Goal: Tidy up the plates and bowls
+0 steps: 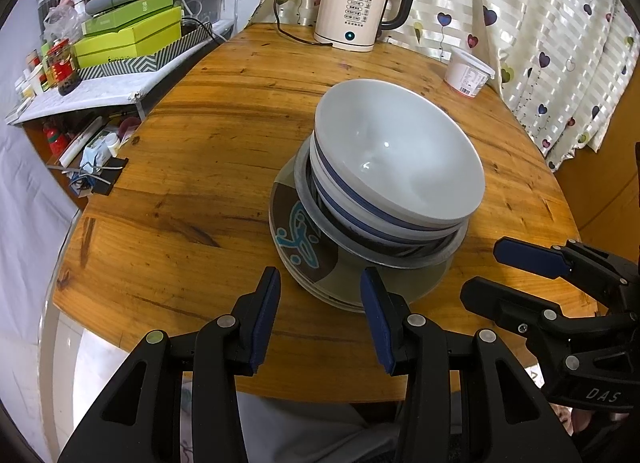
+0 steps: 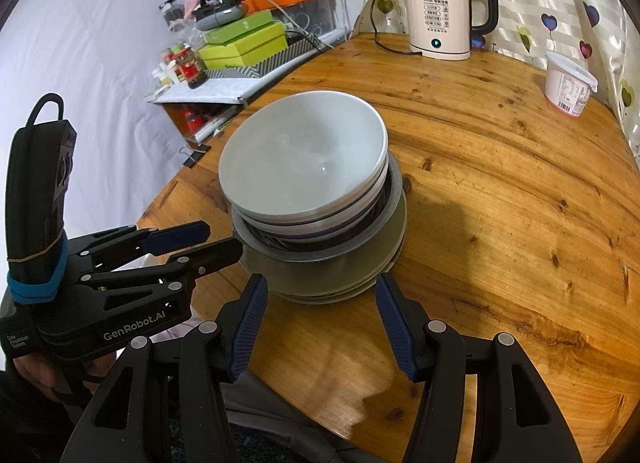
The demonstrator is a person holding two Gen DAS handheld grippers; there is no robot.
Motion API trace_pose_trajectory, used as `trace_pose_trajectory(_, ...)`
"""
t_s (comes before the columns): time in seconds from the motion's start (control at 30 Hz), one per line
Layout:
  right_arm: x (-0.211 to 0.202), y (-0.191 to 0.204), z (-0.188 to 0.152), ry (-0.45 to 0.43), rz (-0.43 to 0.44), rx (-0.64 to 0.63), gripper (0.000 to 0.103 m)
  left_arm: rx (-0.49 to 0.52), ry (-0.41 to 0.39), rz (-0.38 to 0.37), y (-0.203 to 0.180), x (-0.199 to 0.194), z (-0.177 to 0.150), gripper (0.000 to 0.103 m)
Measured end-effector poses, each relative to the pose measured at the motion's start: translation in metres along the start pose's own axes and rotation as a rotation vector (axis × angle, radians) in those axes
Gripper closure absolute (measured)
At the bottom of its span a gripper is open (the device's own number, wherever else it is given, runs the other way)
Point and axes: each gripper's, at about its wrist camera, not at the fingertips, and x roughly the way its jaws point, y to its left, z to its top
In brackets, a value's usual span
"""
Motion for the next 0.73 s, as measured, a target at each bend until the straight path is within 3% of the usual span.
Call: trace_pose_trajectory(0.73, -0.0003, 0.0022, -0.0036, 0.000, 0.005, -0.001, 0.046, 0.029, -0.028, 0.002, -0.0052, -0.0056, 0.0012, 0.060)
